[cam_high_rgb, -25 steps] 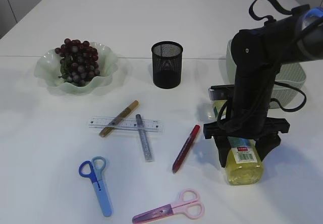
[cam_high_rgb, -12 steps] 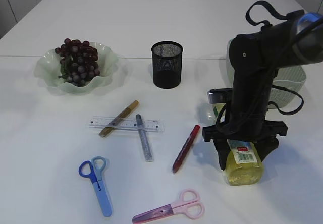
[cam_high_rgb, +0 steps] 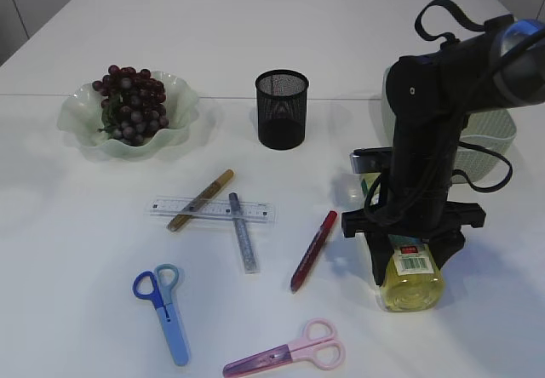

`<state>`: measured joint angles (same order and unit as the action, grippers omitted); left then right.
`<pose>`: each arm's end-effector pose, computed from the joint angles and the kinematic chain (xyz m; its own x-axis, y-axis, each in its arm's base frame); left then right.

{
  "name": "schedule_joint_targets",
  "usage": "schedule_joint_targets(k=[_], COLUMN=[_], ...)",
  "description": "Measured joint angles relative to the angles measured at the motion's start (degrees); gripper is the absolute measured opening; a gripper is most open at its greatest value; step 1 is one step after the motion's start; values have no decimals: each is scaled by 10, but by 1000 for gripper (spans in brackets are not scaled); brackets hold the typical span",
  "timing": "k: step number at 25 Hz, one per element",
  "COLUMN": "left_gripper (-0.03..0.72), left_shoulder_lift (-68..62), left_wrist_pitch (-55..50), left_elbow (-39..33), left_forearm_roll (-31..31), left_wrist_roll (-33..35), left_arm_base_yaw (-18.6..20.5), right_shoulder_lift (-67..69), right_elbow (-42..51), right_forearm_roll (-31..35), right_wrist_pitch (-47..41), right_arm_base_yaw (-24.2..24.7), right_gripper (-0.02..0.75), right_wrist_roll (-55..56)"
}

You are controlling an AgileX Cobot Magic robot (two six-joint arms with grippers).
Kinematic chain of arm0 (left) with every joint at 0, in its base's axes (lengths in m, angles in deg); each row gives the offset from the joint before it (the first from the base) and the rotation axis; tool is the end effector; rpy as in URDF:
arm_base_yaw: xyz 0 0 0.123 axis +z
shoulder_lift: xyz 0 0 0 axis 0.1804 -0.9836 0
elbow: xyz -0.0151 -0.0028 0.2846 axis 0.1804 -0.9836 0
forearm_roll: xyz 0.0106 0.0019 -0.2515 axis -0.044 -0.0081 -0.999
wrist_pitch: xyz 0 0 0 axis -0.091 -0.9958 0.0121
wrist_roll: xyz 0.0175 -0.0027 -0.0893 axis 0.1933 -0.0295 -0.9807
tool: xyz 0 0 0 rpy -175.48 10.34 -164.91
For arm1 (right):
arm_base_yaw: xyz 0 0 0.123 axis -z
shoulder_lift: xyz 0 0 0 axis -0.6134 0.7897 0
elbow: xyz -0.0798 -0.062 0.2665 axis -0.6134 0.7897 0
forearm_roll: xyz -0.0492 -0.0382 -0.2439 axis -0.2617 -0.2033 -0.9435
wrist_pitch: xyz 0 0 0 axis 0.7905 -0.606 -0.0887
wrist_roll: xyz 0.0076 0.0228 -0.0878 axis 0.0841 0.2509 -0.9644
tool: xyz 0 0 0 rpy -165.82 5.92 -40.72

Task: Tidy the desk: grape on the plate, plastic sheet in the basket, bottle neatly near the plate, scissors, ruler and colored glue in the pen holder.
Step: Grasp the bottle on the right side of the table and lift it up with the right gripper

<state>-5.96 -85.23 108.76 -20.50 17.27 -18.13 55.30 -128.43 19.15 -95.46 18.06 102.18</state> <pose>0.2970 -0.0478 0.3943 -0.8785 0.0473 -0.4753 0.1099 0.9884 -0.1048 0.3403 0.1278 0.1375 -0.9868 -0.0410 0.1566 -0.0400 0.9992 0.0095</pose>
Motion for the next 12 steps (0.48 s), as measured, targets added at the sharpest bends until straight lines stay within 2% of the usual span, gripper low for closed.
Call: schedule_joint_targets(k=[12], left_gripper=[486], left_shoulder_lift=[0], left_wrist_pitch=[0], left_elbow=[0], left_forearm_roll=[0], left_wrist_roll=[0], left_arm_base_yaw=[0], right_shoulder_lift=[0], right_elbow=[-1], right_forearm_roll=[-2], right_wrist_pitch=[-11], right_arm_base_yaw=[0], right_gripper=[483], right_wrist_roll=[-20])
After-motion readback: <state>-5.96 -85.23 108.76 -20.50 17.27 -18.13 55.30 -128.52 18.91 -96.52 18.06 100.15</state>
